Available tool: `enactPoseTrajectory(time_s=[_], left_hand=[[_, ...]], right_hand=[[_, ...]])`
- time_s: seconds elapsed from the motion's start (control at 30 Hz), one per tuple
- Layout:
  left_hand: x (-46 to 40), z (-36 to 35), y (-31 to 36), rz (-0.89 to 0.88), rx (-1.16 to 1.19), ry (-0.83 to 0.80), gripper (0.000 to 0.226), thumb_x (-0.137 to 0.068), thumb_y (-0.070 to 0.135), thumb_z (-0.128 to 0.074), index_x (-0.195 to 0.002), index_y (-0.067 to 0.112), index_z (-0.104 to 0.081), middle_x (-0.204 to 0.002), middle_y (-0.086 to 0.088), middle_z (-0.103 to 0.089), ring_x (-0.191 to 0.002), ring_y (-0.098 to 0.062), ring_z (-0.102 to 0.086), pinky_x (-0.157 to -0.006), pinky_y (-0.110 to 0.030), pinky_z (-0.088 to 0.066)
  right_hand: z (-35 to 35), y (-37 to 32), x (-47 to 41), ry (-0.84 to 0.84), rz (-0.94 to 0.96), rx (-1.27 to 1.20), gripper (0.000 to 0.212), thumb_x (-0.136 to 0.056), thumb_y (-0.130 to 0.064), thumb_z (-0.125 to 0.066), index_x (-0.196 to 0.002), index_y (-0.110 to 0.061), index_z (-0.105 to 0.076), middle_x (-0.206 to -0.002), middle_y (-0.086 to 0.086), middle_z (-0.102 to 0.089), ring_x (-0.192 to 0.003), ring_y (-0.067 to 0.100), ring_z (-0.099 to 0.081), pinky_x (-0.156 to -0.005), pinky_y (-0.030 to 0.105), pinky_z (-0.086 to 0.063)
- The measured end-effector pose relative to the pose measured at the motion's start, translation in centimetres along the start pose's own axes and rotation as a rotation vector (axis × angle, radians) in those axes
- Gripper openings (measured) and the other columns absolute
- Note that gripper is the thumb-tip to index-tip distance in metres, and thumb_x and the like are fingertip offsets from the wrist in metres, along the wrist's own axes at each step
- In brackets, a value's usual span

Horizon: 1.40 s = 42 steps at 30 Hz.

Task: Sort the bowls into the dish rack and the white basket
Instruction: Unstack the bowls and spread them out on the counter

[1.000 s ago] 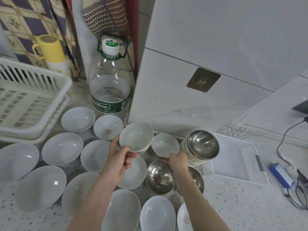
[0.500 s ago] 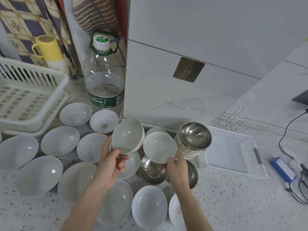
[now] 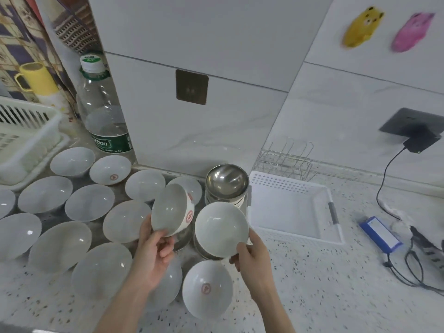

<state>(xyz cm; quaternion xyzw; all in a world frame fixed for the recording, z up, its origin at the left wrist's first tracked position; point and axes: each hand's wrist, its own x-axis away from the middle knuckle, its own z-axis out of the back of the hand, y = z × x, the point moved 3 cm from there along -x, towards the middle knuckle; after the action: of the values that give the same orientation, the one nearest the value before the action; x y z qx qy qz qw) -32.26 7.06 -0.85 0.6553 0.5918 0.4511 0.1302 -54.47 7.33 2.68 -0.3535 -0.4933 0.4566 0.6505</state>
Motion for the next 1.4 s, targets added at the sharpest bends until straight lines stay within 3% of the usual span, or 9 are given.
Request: enactPoseTrajectory(time_s=[0.1,0.27,0.43,0.73,1.1,1.4], left_hand=[[1.2,-1.4,-2.0,-0.015,0.013,0.017,0.048,-0.096,0.001,-0.042,-0.119,0.04,-0.058,-0.058,-0.002,-0.053,-0.035,-0.005,-0.035,-0.031,-0.014,-0.027],[3.0,-3.1,-4.7,-0.022,0.023,0.022,0.05,-0.096,0.002,-0.042,-0.124,0.041,-0.056,-0.06,-0.004,-0.055,-0.036,-0.005,-0.036,-0.031,-0.015,-0.029],[4.3,-3.8,-6.6,-0.011,-0.038,0.049,0.05,-0.096,0.001,-0.043,-0.122,0.042,-0.057,-0.057,-0.005,-0.052,-0.035,-0.007,-0.035,-0.031,-0.016,-0.029],[5.9,-4.6,-7.9,-0.011,-0.119,0.126,0.046,-0.097,0.0,-0.043,-0.112,0.041,-0.059,-0.054,-0.007,-0.055,-0.034,-0.008,-0.034,-0.03,-0.018,-0.029],[6.7,-4.4,-8.6,-0.007,-0.089,0.174,0.046,-0.096,0.003,-0.046,-0.116,0.042,-0.058,-0.055,-0.01,-0.056,-0.034,-0.009,-0.034,-0.03,-0.018,-0.03],[6.4,-4.1,-8.5,0.001,-0.146,0.16,0.046,-0.096,0.001,-0.045,-0.117,0.04,-0.058,-0.055,-0.012,-0.056,-0.034,-0.01,-0.034,-0.03,-0.018,-0.029]], right_hand=[[3.7,1.6,0.4,-0.043,0.007,0.017,0.046,-0.093,-0.007,-0.043,-0.122,-0.04,-0.057,-0.059,0.004,-0.065,-0.053,0.009,-0.058,-0.05,0.02,-0.046],[8.3,4.9,1.4,-0.007,-0.037,0.01,0.048,-0.092,-0.004,-0.042,-0.118,-0.043,-0.053,-0.053,-0.001,-0.063,-0.049,0.007,-0.054,-0.048,0.019,-0.046],[10.4,7.6,1.1,0.03,-0.106,0.075,0.047,-0.092,-0.003,-0.041,-0.13,-0.029,-0.05,-0.056,0.002,-0.065,-0.044,0.003,-0.051,-0.045,0.02,-0.042],[10.1,8.6,-0.9,-0.067,-0.111,0.146,0.051,-0.092,-0.001,-0.039,-0.138,-0.018,-0.048,-0.073,0.008,-0.068,-0.046,0.002,-0.057,-0.044,0.014,-0.044],[9.6,9.9,-2.0,-0.1,-0.113,0.078,0.05,-0.092,-0.002,-0.041,-0.137,-0.02,-0.05,-0.057,0.004,-0.065,-0.051,0.013,-0.057,-0.054,0.024,-0.049],[9.3,10.6,-3.0,-0.112,-0.113,0.048,0.05,-0.092,-0.002,-0.041,-0.137,-0.021,-0.049,-0.053,0.002,-0.066,-0.045,0.007,-0.056,-0.047,0.017,-0.046]])
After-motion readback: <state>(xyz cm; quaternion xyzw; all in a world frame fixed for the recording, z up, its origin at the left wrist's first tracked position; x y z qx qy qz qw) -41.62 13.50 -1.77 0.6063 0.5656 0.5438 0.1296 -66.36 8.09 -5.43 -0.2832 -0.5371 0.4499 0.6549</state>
